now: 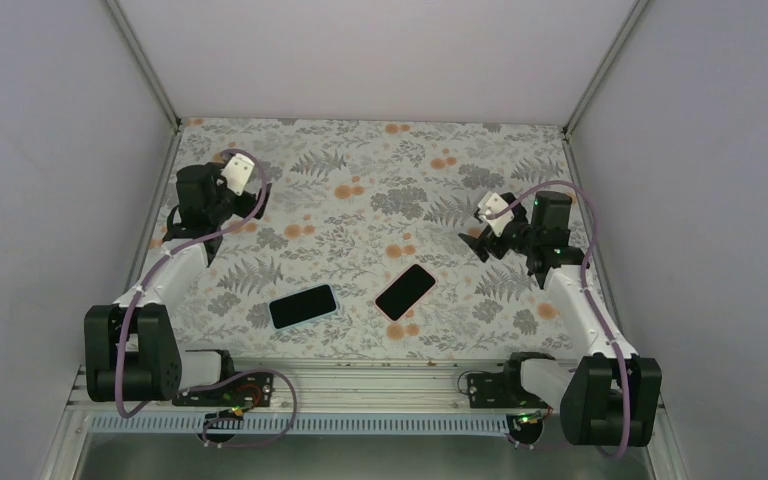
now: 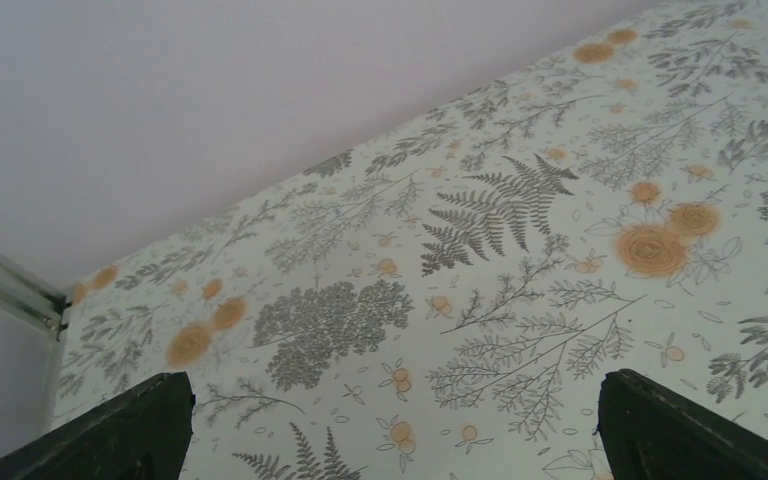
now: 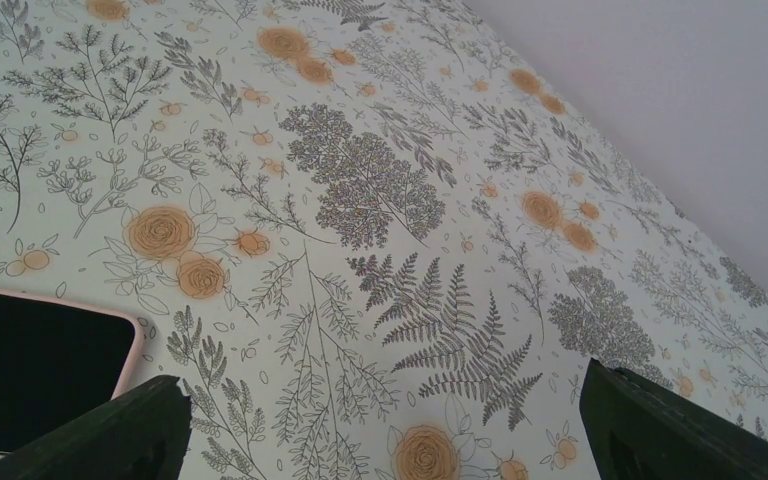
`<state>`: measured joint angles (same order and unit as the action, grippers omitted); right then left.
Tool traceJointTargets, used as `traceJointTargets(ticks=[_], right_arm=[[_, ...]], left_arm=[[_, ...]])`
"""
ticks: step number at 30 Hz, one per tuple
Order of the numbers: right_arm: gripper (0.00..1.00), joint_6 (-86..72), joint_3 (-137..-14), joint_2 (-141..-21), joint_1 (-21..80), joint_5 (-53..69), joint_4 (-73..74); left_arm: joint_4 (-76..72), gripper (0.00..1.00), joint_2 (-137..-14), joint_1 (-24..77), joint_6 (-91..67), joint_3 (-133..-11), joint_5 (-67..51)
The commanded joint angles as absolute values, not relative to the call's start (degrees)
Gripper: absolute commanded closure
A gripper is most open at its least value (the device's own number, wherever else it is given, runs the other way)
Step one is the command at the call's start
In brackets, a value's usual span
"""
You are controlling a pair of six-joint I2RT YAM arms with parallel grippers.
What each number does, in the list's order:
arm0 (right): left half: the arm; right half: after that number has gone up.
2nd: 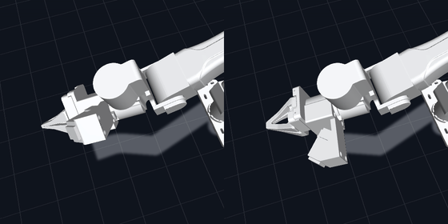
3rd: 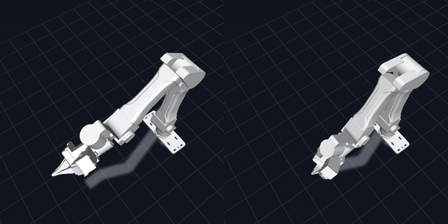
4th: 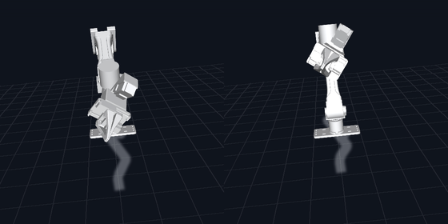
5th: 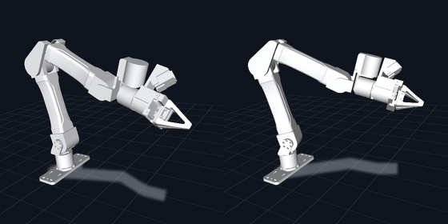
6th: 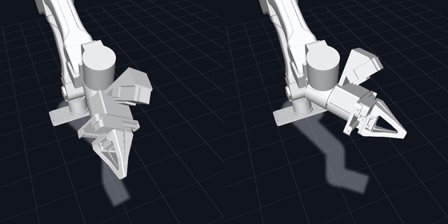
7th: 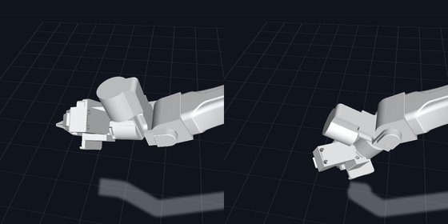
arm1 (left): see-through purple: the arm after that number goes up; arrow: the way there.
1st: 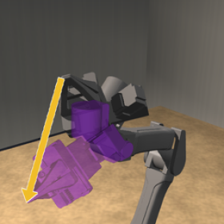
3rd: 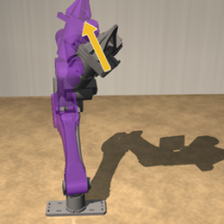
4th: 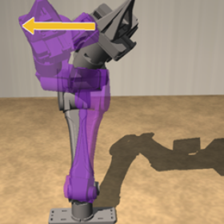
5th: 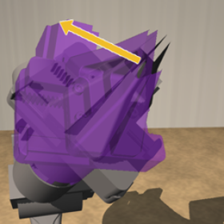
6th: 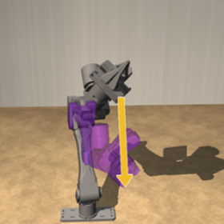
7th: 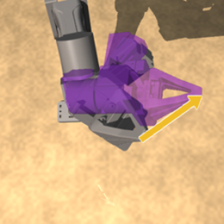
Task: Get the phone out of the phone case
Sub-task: Pick up the phone at the center of the board.
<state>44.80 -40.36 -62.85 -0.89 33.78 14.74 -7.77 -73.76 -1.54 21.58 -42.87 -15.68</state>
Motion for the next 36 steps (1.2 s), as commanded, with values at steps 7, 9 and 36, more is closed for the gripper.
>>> traceJointTargets(ticks=[7, 9, 36], right_arm=[[0.0, 45.5, -39.93, -62.53, -1.42, 34.46, 14.89], [0.0, 45.51, -40.03, -62.57, -1.41, 34.46, 14.92], [0.97, 49.46, -38.6, -78.96, 23.13, 18.96, 37.71]], left_arm=[[-9.96, 0.0, -71.63, -1.9, 20.78, -42.47, -13.13], [-9.7, 0.0, -71.47, -1.87, 21.12, -42.53, -13.71], [-5.64, 0.0, -77.79, -1.92, 26.31, -46.36, -13.73]])
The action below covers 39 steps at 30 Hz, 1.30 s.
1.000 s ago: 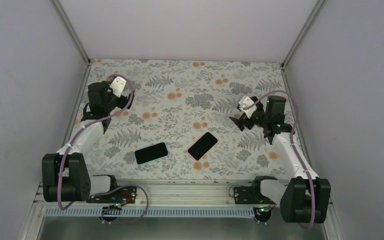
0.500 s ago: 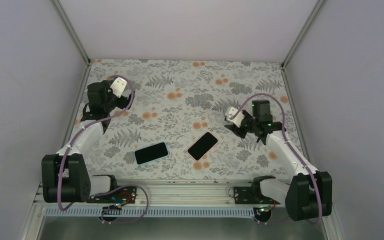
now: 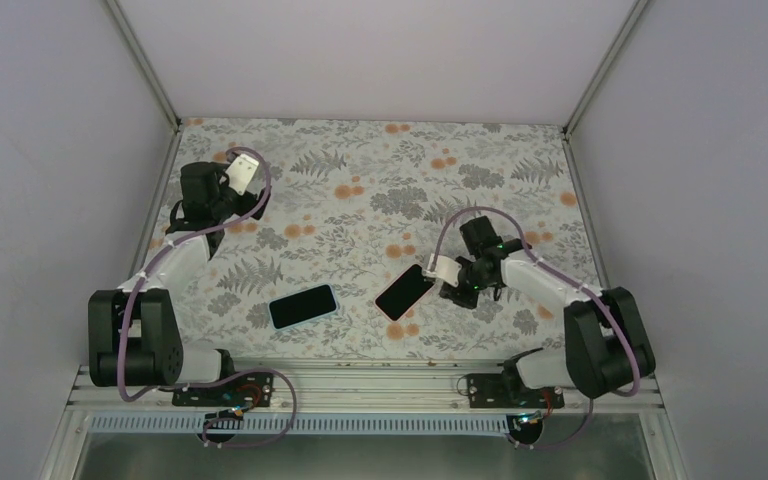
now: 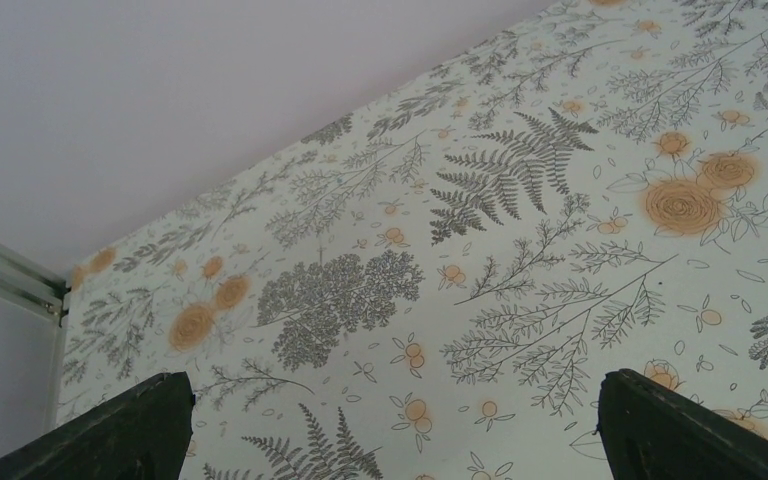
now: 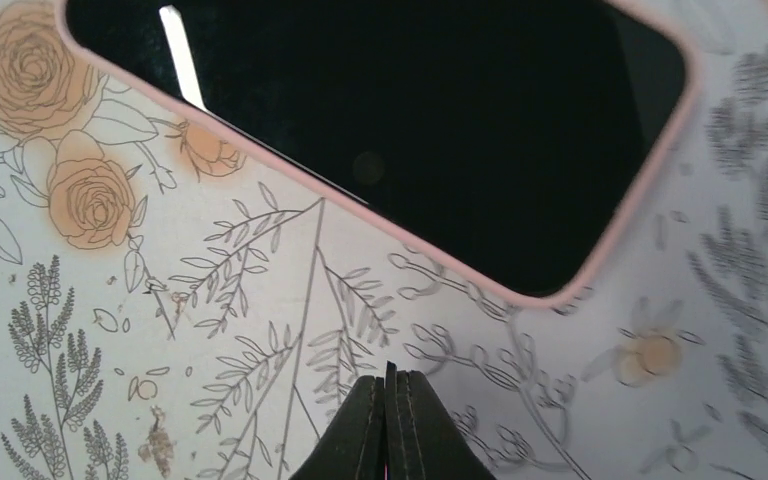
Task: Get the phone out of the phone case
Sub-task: Pick up the phone at the center of the board.
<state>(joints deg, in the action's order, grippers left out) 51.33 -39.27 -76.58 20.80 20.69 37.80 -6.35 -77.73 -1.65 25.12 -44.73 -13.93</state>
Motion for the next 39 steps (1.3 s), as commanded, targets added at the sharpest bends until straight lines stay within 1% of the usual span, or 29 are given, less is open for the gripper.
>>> traceJointTargets(ticks=[1, 14, 23, 29, 34, 39], right_arm=[[0.97, 49.18, -38.66, -79.58, 23.5, 18.72, 37.19], [0.97, 47.82, -40.15, -86.75, 27.25, 19.17, 35.08], [0.97, 46.85, -42.18, -90.05, 36.26, 21.22, 39.14], [0.97, 45.31, -46.02, -93.36, 42.22, 23.72, 38.55], [0.97, 44.54, -50.16, -98.48, 43.56, 23.99, 36.02], [0.96, 43.51, -53.03, -100.77, 43.94, 22.13, 32.86]], left_arm=[[-5.63, 0.0, -77.74, -1.93, 26.43, -46.26, -13.71], [-5.71, 0.0, -78.4, -1.94, 27.13, -45.73, -13.89], [-5.77, 0.0, -78.23, -1.95, 27.59, -45.37, -13.8], [-5.88, 0.0, -78.14, -2.01, 27.68, -45.09, -13.56], [-5.72, 0.0, -77.81, -1.98, 27.87, -45.09, -13.39], [-5.54, 0.0, -77.31, -2.17, 28.46, -45.04, -13.01]])
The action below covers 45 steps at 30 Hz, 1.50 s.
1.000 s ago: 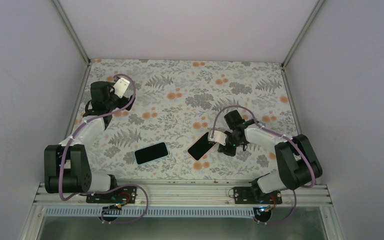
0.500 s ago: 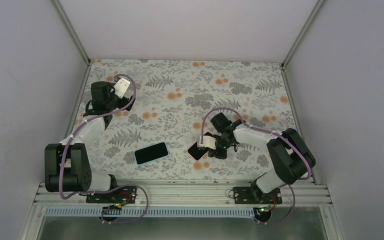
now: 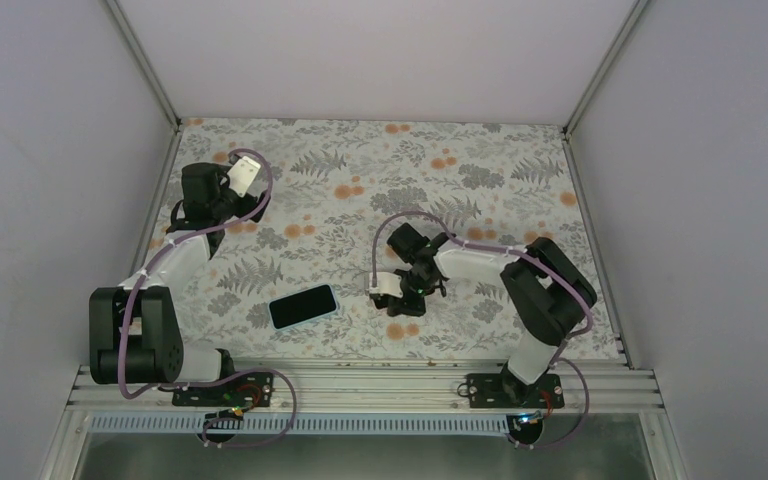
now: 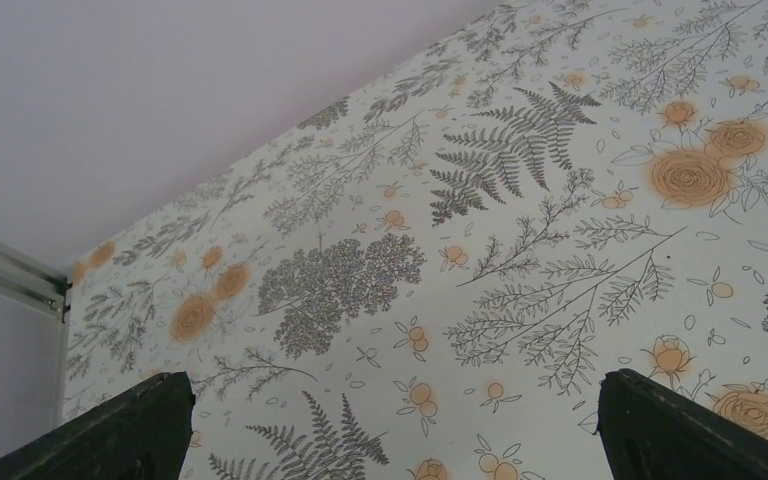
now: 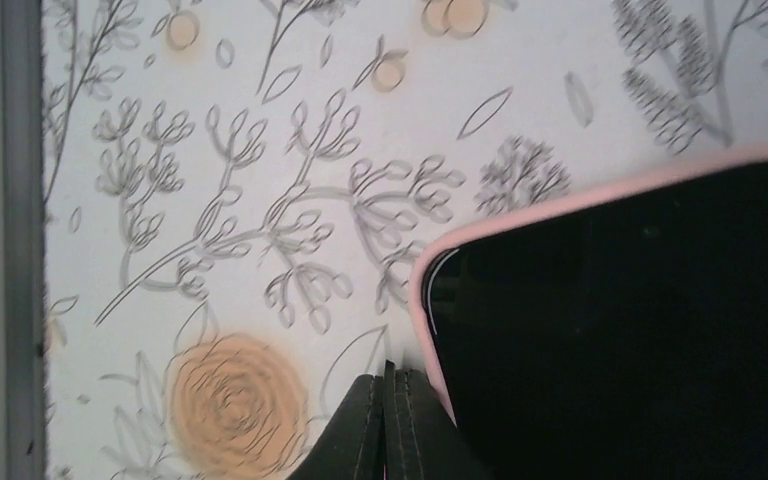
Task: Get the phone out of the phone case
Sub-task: Pick up the phone at the center of the board.
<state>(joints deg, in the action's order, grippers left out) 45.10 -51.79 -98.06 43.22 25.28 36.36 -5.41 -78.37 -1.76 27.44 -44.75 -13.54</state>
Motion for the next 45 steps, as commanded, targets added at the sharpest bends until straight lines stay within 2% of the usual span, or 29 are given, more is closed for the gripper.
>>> traceJointTargets(ticks=[1, 10, 14, 15, 17, 20, 21, 22, 23, 27, 45], right_arm=[[0.96, 43.35, -53.29, -101.07, 43.95, 21.57, 32.14], [0.96, 42.54, -59.67, -105.52, 43.86, 18.13, 29.99], [0.95, 45.55, -61.94, -104.07, 43.77, 22.66, 35.67], [0.88, 45.91, -62.1, -102.46, 43.77, 24.45, 36.97], [0.66, 45.46, -62.4, -98.92, 43.77, 26.01, 39.71], [0.48, 42.19, -64.14, -94.81, 43.77, 25.01, 44.25], [0.34, 40.72, -64.31, -93.12, 43.77, 23.92, 45.13], [0.11, 39.64, -64.01, -91.69, 43.77, 22.54, 45.61], [0.02, 38.53, -63.42, -90.3, 43.77, 20.93, 45.43], [0.0, 35.02, -60.86, -87.01, 43.77, 13.63, 43.1], [0.0, 31.14, -54.71, -93.92, 42.43, 0.3, 32.62]], left_arm=[[-5.54, 0.0, -77.26, -2.27, 28.54, -45.07, -13.01], [-5.71, 0.0, -77.13, -2.5, 28.26, -45.07, -13.36], [-5.4, 0.0, -76.7, -2.63, 28.79, -44.76, -13.36], [-5.3, 0.0, -76.51, -2.71, 29.02, -44.55, -13.4], [-5.27, 0.0, -76.1, -2.8, 29.25, -44.15, -13.65], [-5.27, 0.0, -75.64, -3.06, 29.23, -43.63, -14.33], [-5.27, 0.0, -75.68, -3.12, 29.16, -43.61, -14.6], [-5.27, 0.0, -75.8, -3.16, 29.18, -43.62, -15.0], [-5.32, 0.0, -75.91, -3.24, 29.14, -43.65, -15.31], [-5.21, 0.0, -76.53, -3.25, 28.54, -44.39, -16.44], [-4.4, 0.0, -75.45, -3.43, 28.65, -43.33, -16.34]])
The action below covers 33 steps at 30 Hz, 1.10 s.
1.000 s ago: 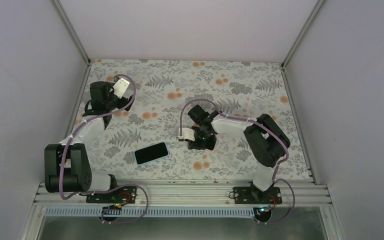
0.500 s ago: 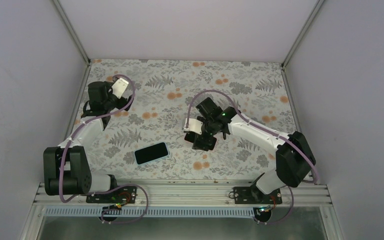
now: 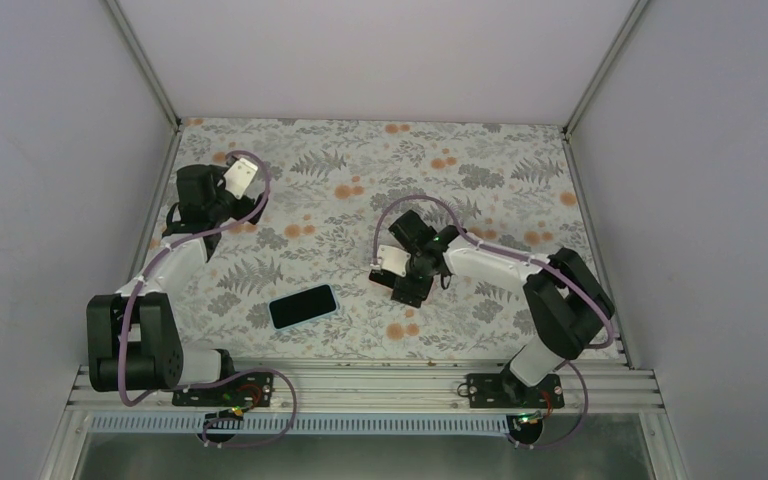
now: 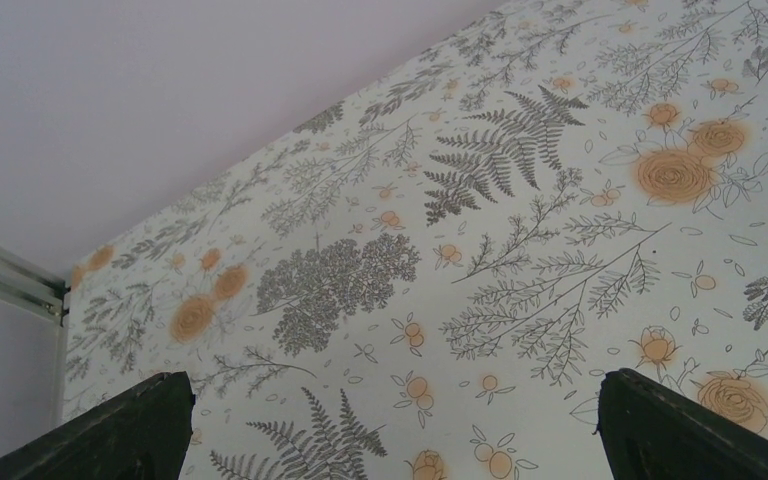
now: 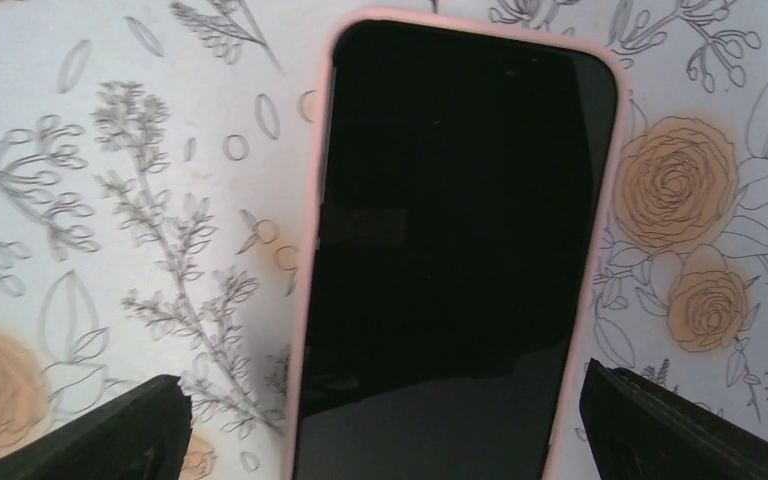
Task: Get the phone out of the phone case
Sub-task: Pick up the phone at the center of the board.
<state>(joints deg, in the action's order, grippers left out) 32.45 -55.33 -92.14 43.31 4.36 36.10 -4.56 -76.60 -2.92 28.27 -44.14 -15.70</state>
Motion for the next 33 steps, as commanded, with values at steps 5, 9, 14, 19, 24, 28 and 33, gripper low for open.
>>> traceJointTargets(ticks=[5, 9, 14, 19, 24, 28, 33], right_arm=[[0.0, 31.72, -54.62, -94.6, 40.97, 1.16, 32.63], [0.0, 32.3, -54.67, -94.84, 39.77, 2.12, 33.54], [0.0, 33.57, -54.58, -94.83, 38.11, 3.8, 35.46], [0.0, 34.86, -54.58, -97.56, 37.33, 5.48, 37.96], [0.0, 35.09, -54.5, -98.57, 37.18, 6.67, 38.81], [0.0, 35.25, -54.19, -98.55, 37.21, 7.77, 39.06], [0.0, 34.72, -53.54, -99.0, 37.29, 6.16, 37.76]], left_arm=[[-4.49, 0.0, -76.12, -3.41, 28.56, -43.58, -16.82], [-4.66, 0.0, -75.87, -3.45, 28.47, -43.52, -17.82], [-3.26, 0.0, -75.96, -3.43, 28.54, -44.29, -19.16], [0.39, 0.0, -76.79, -3.43, 30.38, -46.37, -20.5], [2.33, 0.0, -75.74, -3.41, 31.42, -47.13, -20.32], [3.5, 0.0, -75.85, -3.41, 31.83, -47.31, -20.45], [3.08, 0.0, -75.79, -3.38, 31.62, -46.94, -20.47]])
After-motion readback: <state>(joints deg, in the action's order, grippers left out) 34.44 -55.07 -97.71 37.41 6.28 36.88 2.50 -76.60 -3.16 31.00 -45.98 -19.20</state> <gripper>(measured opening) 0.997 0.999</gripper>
